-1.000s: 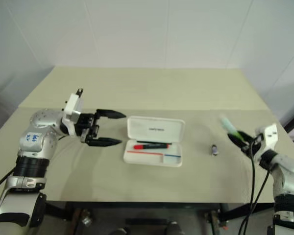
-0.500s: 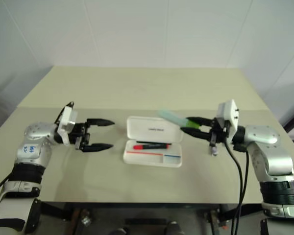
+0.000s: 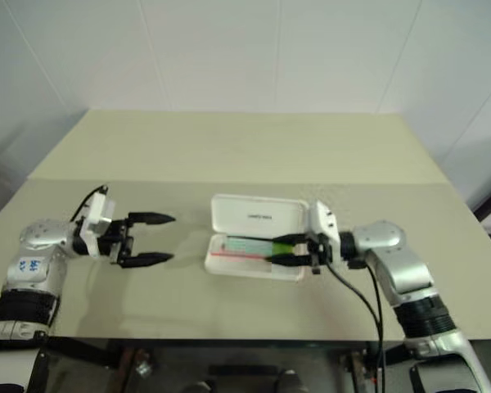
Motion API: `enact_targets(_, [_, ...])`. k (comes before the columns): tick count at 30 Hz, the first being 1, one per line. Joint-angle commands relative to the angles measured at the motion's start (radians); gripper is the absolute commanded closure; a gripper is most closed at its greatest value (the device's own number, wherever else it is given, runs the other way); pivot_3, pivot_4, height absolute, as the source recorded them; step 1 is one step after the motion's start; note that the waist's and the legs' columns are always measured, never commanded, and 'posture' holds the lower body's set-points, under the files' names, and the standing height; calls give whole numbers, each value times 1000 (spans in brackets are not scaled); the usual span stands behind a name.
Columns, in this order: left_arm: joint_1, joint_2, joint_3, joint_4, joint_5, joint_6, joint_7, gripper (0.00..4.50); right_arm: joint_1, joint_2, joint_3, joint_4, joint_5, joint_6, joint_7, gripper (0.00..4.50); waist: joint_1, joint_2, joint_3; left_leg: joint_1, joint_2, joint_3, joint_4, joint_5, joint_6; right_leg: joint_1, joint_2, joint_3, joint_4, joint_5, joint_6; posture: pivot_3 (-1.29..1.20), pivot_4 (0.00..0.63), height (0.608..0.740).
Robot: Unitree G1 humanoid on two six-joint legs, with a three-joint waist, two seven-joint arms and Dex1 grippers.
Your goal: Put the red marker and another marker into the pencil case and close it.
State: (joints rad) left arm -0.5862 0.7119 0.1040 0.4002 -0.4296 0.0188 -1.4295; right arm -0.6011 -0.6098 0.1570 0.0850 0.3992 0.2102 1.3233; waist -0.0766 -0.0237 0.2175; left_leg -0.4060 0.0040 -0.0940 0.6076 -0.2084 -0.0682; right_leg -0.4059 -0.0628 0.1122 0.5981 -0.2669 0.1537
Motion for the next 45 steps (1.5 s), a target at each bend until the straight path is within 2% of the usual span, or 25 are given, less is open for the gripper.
enact_targets(1, [28,14,25,-66,-17,16,18,0,-35,29,20,25,-31,-40,11,3366,0,0,0,0,0,0,0,0,0,-1,0,0,2,0,0,0,150,740])
enact_targets(7, [52,6,30,-108,-21,33,44,0,-53,78,49,82,-74,-57,12,3366,0,0,0,0,0,0,0,0,0,-4,1,0,10,-1,-1,0,150,740])
enact_targets(24, [86,6,11,-149,-15,51,32,0,-140,187,109,277,-205,-110,-20,3366,-7,0,0,1,0,0,1,0,0,-4,1,0,12,-1,-2,0,150,740])
enact_targets(45, [75,-4,2,-142,-10,41,37,0,-126,180,97,229,-202,-28,-37,3366,-7,0,0,1,0,0,1,0,0,-5,1,0,12,-2,-2,0,150,740])
